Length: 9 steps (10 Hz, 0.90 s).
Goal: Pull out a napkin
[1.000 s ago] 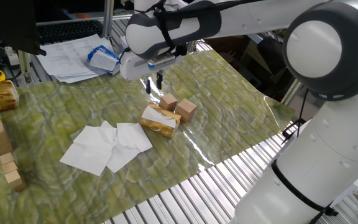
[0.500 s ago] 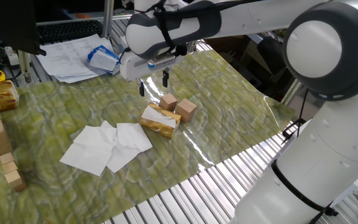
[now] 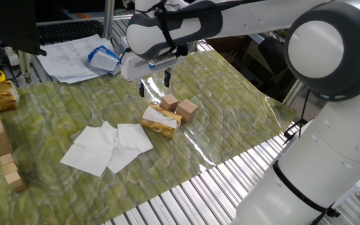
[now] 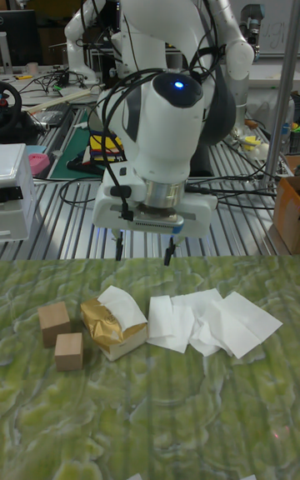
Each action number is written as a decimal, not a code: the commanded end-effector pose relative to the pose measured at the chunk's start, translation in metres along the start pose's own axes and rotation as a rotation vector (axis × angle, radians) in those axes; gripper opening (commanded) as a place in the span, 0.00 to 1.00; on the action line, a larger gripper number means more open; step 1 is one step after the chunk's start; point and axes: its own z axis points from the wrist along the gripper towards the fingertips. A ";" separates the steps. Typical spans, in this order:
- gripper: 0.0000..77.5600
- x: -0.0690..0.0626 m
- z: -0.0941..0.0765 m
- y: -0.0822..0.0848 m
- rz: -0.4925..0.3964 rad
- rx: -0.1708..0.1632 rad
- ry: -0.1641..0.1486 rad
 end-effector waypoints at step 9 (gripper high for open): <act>1.00 -0.019 0.114 0.000 -0.099 0.045 -0.024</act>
